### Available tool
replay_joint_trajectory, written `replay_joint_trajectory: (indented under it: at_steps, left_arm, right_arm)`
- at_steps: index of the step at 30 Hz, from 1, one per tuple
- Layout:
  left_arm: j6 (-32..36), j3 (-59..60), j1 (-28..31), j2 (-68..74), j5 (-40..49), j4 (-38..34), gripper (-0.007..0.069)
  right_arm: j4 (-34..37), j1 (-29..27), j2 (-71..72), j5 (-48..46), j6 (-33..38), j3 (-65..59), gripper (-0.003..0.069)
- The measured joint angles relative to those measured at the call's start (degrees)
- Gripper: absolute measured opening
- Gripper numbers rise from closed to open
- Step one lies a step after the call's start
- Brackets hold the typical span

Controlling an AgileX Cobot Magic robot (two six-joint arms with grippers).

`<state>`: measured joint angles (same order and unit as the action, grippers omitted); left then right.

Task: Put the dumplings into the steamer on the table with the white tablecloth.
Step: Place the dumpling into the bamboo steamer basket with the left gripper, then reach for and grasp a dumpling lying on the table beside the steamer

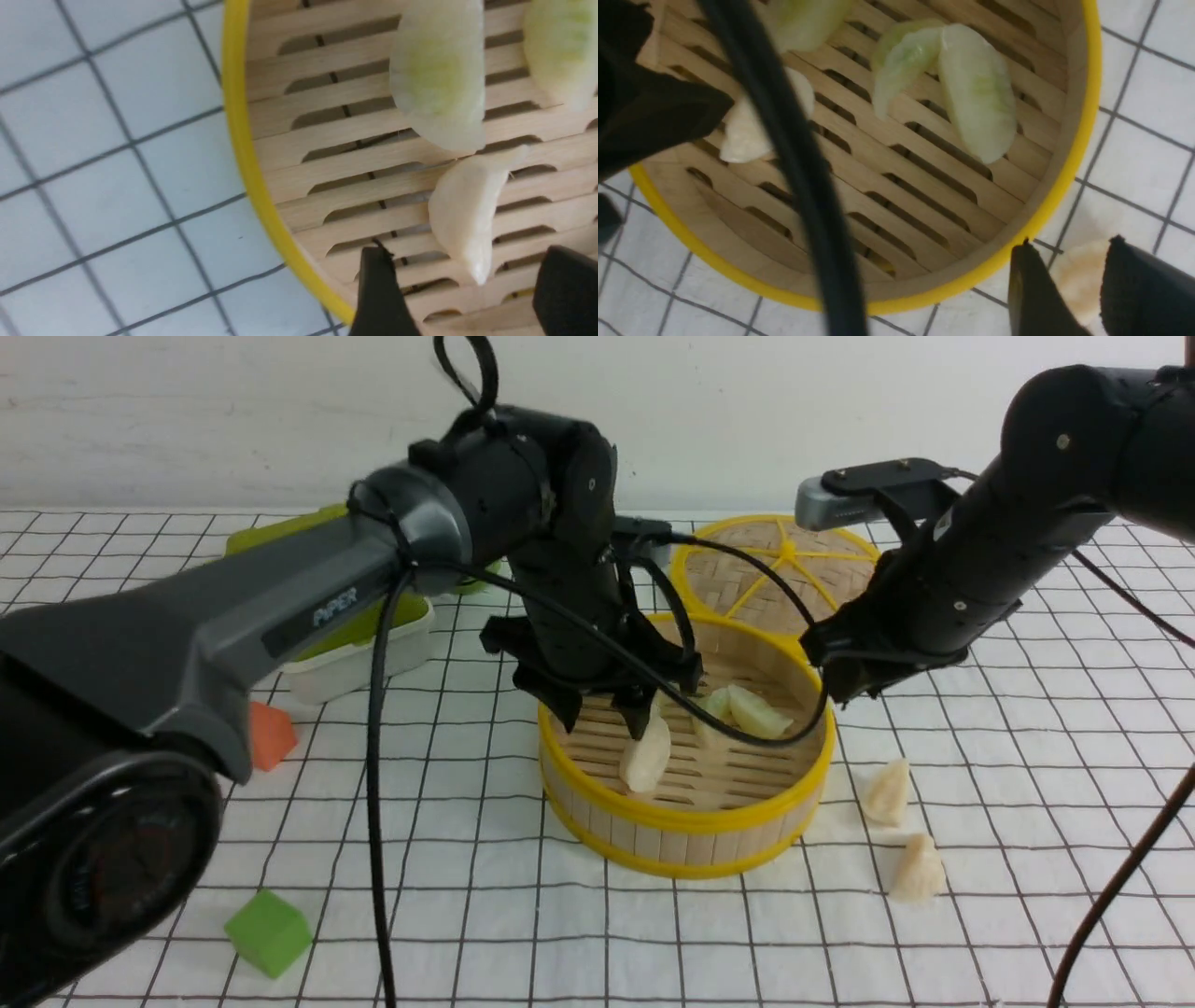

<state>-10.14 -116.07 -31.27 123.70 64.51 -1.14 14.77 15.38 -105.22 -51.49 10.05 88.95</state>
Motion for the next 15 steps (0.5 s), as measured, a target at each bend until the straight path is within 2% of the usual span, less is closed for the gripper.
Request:
replay_joint_trajectory:
  at_steps: [2,3,4,5,6,7,9,11,15]
  left_arm:
    - [0.1,-0.1,0.0,-3.3,1.8,2.7,0.0354]
    - [0.2,-0.1,0.0,-4.0,2.0,3.0,0.0346]
    - [0.2,-0.2,0.0,-6.2,3.8,5.0,0.0272]
    - [0.2,-0.2,0.0,-6.8,4.3,5.5,0.0251]
    - [0.3,-0.2,0.0,-9.4,5.8,7.9,0.0165]
    - [0.4,-0.2,0.1,-10.5,6.2,8.9,0.0110]
    - [0.4,0.7,0.8,-13.4,6.4,10.0,0.0011]
    - [0.4,2.9,2.2,-16.4,6.5,9.7,-0.0013]
    - [0.4,10.9,7.6,-24.0,6.5,9.2,-0.0013]
  right_arm:
    - [3.0,0.0,0.0,1.0,2.7,0.0,0.0165]
    - [3.5,0.0,-0.1,1.1,3.1,0.0,0.0154]
    - [4.8,0.0,-0.4,1.6,4.2,0.0,0.0110]
    - [5.0,0.0,-0.4,1.6,4.4,0.0,0.0097]
    - [5.3,0.0,-0.8,2.3,4.6,0.0,0.0034]
    - [5.5,0.0,-1.1,2.8,4.6,0.0,0.0003]
    - [5.6,0.0,-1.2,3.8,4.6,0.0,-0.0019]
    - [6.0,0.0,-1.2,4.7,4.6,0.0,-0.0022]
    - [6.1,0.0,-1.8,6.4,4.6,0.0,-0.0022]
